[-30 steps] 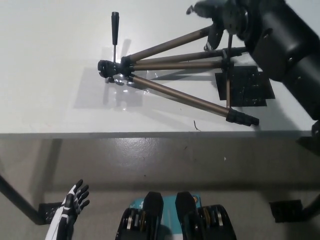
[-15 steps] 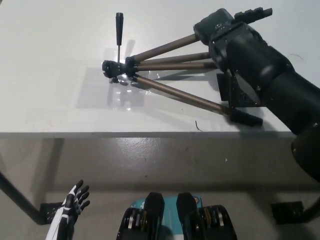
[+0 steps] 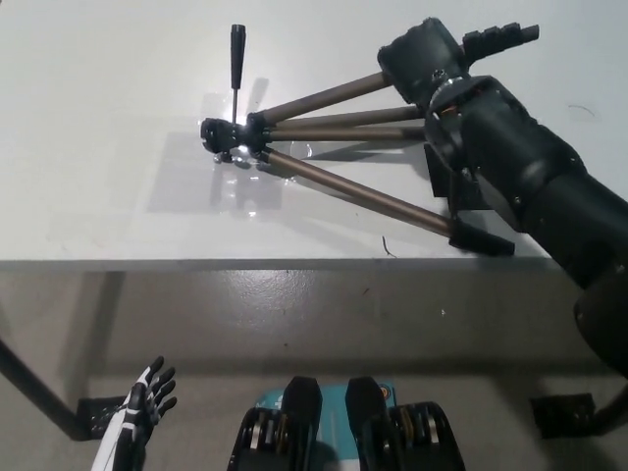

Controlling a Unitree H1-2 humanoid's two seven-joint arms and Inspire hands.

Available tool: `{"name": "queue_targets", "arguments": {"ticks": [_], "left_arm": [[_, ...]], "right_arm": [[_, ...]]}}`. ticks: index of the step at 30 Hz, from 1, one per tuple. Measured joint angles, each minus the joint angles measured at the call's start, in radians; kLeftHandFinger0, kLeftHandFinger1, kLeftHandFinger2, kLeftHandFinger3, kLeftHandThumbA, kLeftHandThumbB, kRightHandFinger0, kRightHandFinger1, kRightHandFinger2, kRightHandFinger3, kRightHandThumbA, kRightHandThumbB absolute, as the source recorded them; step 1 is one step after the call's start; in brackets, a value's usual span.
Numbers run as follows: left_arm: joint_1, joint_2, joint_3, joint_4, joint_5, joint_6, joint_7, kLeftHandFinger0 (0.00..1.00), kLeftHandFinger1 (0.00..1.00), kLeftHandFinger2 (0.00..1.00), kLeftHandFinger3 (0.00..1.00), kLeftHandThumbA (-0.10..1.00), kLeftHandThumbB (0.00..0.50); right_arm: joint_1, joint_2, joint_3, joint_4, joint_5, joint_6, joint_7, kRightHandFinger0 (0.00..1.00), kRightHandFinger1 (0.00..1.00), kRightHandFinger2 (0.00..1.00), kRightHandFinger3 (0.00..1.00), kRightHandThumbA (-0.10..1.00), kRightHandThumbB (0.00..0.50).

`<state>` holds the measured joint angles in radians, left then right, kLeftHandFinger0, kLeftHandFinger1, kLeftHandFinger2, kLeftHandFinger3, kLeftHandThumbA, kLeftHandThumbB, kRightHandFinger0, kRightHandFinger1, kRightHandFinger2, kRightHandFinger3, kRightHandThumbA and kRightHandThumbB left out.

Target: A tripod lies near the right hand side of the table and the robot grab a leg of the tripod using its right hand and put it up right.

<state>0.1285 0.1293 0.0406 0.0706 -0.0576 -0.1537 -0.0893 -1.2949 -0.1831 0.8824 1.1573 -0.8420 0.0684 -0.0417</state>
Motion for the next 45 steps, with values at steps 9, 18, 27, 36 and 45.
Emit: {"name": "queue_targets", "arguments": {"ticks": [9,18,27,36,45], "left_arm": [[0.004,0.0,-0.004,0.001,0.0,-0.001,0.0,1.0,1.0,1.0,1.0,1.0,0.177],[0.022,0.001,-0.021,0.001,0.001,-0.007,-0.001,1.0,1.0,1.0,1.0,1.0,0.155],[0.048,0.002,-0.041,0.002,0.001,-0.032,-0.01,1.0,1.0,1.0,1.0,1.0,0.15],[0.057,0.002,-0.041,0.001,0.0,-0.045,-0.014,1.0,1.0,1.0,1.0,1.0,0.158],[0.075,0.0,-0.045,0.001,0.001,-0.056,-0.014,1.0,1.0,1.0,1.0,1.0,0.179]], "right_arm": [[0.052,0.002,-0.322,0.022,0.087,-0.102,-0.107,0.0,0.14,0.59,0.54,-0.1,0.078],[0.053,0.002,-0.661,0.079,0.197,-0.146,-0.22,0.0,0.05,0.45,0.51,-0.1,0.099],[0.053,0.019,-0.894,0.125,0.336,-0.174,-0.317,0.0,0.0,0.35,0.34,-0.1,0.105],[0.054,0.075,-1.079,0.17,0.484,-0.197,-0.372,0.0,0.0,0.43,0.52,-0.1,0.084],[0.09,0.107,-1.128,0.188,0.595,-0.269,-0.411,0.0,0.0,0.38,0.44,-0.1,0.105]]}}
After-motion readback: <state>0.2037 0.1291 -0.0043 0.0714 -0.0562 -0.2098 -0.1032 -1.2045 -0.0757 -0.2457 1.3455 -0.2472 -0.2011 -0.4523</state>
